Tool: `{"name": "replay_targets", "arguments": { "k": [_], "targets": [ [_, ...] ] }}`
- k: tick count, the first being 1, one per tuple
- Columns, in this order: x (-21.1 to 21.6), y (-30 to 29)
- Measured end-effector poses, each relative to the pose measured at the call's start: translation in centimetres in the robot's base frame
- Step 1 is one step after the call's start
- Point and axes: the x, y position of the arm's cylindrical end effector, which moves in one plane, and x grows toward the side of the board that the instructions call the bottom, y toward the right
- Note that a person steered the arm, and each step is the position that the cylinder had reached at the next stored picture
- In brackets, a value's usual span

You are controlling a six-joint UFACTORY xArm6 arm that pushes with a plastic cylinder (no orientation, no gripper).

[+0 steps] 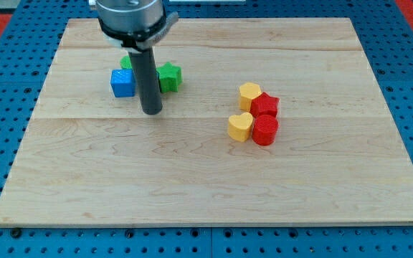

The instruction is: Move the green star along with green circle to the center left

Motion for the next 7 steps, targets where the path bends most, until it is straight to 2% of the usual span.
{"name": "replay_targets", "arguments": {
  "k": [1, 2, 3, 4, 5, 7],
  "targets": [
    [0.2, 0.4],
    [-1.6, 3.2],
    [-5.7, 3.2],
    [-8.3, 2.6],
    [-8.3, -0.8],
    [-8.8, 5.5]
  ]
}}
